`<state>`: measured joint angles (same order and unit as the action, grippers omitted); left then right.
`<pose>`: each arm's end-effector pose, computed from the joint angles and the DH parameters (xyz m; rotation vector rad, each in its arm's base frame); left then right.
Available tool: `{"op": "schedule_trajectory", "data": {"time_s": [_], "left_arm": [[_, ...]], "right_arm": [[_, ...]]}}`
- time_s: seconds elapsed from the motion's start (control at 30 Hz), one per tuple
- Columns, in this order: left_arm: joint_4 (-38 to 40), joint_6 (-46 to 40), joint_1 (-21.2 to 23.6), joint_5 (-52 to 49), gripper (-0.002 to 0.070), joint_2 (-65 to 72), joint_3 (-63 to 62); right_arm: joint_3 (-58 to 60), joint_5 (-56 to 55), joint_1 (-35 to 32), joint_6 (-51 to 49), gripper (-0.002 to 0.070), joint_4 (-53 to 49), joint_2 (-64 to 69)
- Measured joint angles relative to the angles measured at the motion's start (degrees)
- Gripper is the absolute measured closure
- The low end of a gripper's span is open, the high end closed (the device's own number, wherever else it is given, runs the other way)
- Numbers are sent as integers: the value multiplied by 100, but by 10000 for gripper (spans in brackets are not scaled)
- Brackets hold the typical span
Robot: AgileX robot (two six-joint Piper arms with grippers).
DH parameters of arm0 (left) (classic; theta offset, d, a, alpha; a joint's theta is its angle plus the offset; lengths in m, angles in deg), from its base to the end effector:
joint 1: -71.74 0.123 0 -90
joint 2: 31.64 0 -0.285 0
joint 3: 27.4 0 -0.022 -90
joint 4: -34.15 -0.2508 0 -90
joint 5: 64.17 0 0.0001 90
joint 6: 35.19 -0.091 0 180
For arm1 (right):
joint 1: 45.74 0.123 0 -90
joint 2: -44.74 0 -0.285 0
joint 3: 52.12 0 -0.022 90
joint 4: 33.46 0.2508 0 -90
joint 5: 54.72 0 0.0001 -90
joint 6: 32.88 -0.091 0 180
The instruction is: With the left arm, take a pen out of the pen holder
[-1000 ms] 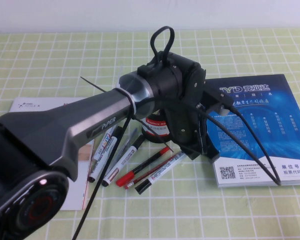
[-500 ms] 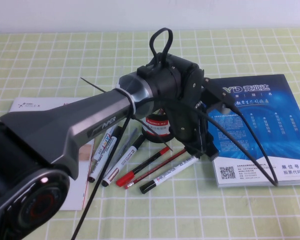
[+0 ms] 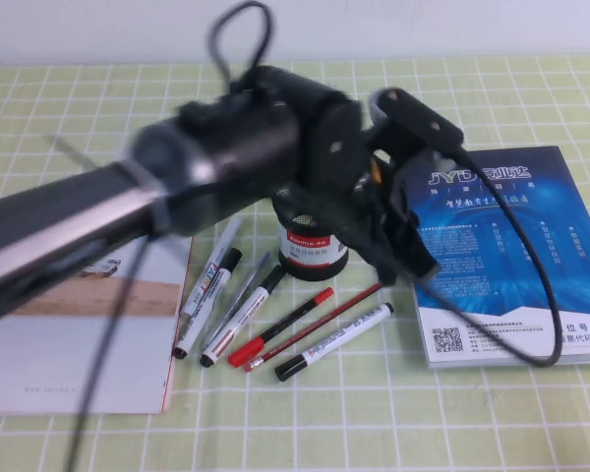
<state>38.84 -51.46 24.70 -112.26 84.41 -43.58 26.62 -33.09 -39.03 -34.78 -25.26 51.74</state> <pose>0.2851 -0.3143 0.2808 1.3267 2.2442 -0.2949 0.0515 0.0109 0.1714 0.0098 1.8772 0.2444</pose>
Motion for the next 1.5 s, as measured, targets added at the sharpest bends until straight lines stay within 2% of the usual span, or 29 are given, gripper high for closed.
{"op": "schedule_trajectory", "data": {"time_s": [0.07,0.2,0.5,0.77,0.93,1.33,1.5], "left_arm": [[0,107,-9,612,640,-564,701],[0,503,27,1762,669,-1753,2116],[0,994,72,3416,675,-4469,4656],[-267,1116,72,4409,675,-6415,6144],[-374,1126,72,4453,675,-6826,6663],[-576,1146,72,4292,675,-6864,6897],[-469,1044,215,4842,675,-7017,7469]], "right_arm": [[0,0,0,0,691,0,0],[0,0,0,0,691,0,0],[0,0,0,0,691,0,0],[0,0,0,0,691,0,0],[0,0,0,0,691,0,0],[0,0,0,0,691,0,0],[0,0,0,0,691,0,0]]}}
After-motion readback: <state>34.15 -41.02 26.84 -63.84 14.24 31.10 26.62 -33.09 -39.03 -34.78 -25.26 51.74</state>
